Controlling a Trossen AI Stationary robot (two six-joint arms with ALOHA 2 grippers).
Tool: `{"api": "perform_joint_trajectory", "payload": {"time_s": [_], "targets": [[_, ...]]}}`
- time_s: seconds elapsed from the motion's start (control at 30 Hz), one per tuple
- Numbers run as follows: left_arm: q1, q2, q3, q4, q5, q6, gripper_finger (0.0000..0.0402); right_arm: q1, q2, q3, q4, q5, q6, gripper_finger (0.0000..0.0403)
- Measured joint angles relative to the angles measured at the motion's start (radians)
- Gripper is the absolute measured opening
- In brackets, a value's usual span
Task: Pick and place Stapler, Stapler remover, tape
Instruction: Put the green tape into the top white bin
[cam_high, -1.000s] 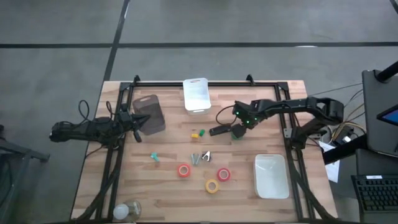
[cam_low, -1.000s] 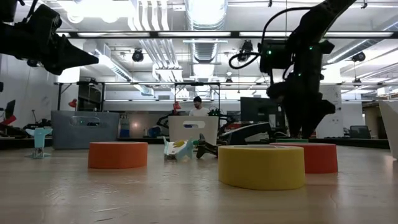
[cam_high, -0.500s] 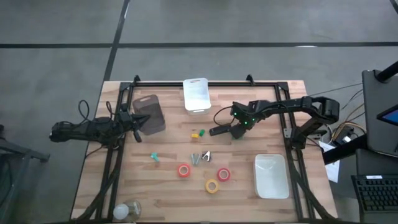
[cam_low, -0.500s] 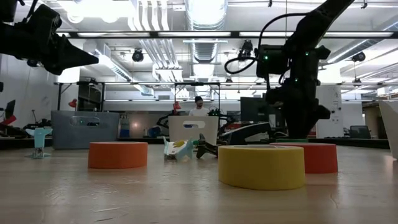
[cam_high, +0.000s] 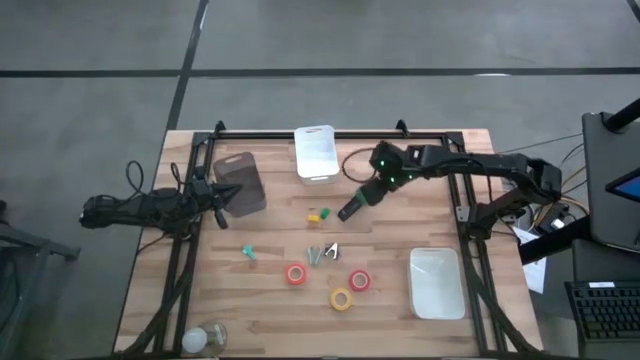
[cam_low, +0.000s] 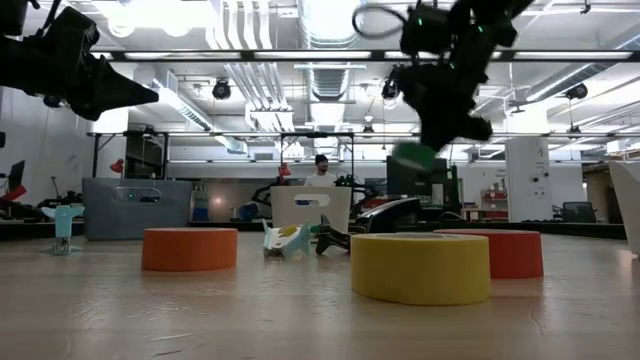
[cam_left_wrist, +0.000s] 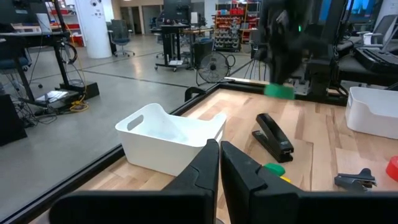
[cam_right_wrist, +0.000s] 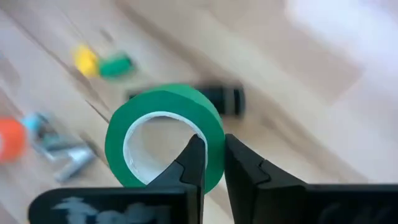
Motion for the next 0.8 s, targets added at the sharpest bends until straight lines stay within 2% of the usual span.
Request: {"api": "perform_joint_trajectory", "payload": {"time_s": [0.17,0.33,0.57,0.8], "targets": [[0.000,0.000,0.000,0.000,0.000,0.000,0.0018,-0.020,0.060,0.179,0.027,0.070,-0.055,0.0034],[0.000,0.000,0.000,-0.001,0.000,0.000,0.0021,-0.083,0.221,0.364,0.044,0.072,-0.134,0.0034],[0.000,0.000,0.000,-0.001,0.001,0.000,0.0019,-0.185,0.485,0.626,0.023,-0.030,-0.217,0.0034],[0.000,0.000,0.000,-0.001,0.000,0.000,0.0020,-0.234,0.725,0.901,-0.093,-0.040,-0.230,0.0034]]}}
